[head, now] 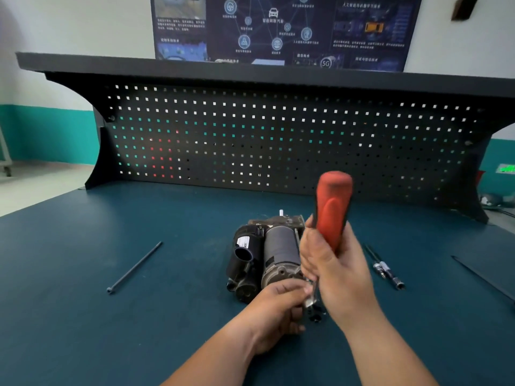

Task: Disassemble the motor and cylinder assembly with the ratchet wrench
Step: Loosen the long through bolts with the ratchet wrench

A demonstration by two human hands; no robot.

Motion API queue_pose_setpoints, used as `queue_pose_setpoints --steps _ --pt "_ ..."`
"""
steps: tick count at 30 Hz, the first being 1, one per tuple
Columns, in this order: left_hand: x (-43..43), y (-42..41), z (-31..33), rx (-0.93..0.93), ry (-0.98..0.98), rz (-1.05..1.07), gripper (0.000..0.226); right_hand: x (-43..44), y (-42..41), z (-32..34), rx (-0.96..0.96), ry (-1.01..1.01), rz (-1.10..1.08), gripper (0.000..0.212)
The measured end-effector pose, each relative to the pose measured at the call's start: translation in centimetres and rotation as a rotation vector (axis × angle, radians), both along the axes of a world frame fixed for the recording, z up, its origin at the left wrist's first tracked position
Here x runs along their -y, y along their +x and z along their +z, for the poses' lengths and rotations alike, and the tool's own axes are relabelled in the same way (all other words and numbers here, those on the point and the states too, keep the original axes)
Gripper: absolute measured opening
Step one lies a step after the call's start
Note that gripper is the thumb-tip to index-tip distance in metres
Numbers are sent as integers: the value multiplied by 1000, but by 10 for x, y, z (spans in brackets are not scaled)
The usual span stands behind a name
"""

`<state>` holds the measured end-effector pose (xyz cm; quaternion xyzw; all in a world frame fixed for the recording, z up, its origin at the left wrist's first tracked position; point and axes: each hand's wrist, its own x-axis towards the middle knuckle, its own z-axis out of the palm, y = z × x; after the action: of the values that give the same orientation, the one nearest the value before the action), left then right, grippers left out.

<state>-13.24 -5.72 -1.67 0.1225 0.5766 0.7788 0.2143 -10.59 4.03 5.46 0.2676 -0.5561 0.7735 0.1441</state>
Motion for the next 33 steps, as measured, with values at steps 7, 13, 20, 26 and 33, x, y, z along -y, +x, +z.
queue_pose_setpoints --steps 7,13,20,26,33 --pt "-4 1 -1 -45 -25 65 15 3 5 -5 -95 -20 -17 43" --pt "-5 2 -1 -3 81 38 16 -27 -6 9 65 -289 277 51" --pt "-1 -3 -6 10 84 -46 16 -44 -11 8 222 -594 259 50" --pt "3 0 0 16 20 -83 15 -19 -2 8 63 -490 138 57" --pt "-1 3 2 40 -3 1 14 6 4 0 -26 -87 -66 44"
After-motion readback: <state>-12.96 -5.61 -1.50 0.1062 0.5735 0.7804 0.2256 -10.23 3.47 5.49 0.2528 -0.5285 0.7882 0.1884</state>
